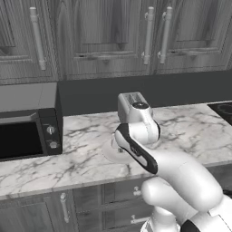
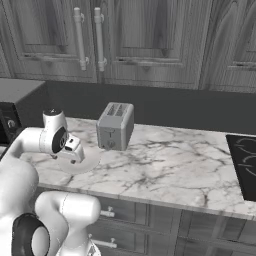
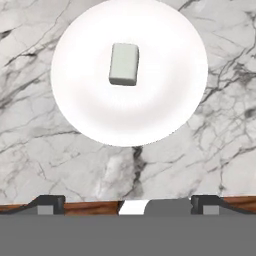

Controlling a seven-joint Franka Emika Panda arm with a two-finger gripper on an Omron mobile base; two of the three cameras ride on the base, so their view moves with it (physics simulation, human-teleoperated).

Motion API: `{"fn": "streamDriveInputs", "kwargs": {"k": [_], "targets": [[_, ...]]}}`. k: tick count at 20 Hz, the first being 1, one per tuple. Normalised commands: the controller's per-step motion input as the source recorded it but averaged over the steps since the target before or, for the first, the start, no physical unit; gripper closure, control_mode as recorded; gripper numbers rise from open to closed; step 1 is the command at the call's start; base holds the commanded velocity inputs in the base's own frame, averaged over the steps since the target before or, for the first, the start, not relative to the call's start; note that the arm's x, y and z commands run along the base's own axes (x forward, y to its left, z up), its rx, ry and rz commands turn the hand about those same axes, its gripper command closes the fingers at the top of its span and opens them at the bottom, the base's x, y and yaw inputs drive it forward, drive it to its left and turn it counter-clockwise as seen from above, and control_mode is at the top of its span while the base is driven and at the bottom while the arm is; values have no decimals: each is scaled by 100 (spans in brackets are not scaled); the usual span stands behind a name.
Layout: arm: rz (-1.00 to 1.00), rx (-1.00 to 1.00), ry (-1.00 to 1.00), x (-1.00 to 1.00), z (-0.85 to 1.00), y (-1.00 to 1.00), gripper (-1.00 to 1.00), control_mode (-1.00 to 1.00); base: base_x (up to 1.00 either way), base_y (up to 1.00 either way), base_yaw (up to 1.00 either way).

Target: Pick up the marshmallow and place it in the cup of hot chocolate on the dining counter.

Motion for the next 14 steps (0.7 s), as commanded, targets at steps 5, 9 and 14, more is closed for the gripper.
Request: {"fn": "streamDriveInputs", "kwargs": {"k": [5,9,14], "targets": [[0,0,0,36,-11,0,-100,-100,0,0,0],[0,0,0,32,-7,-3,-100,-100,0,0,0],[0,0,0,26,-14,-2,-100,-100,0,0,0]]}}
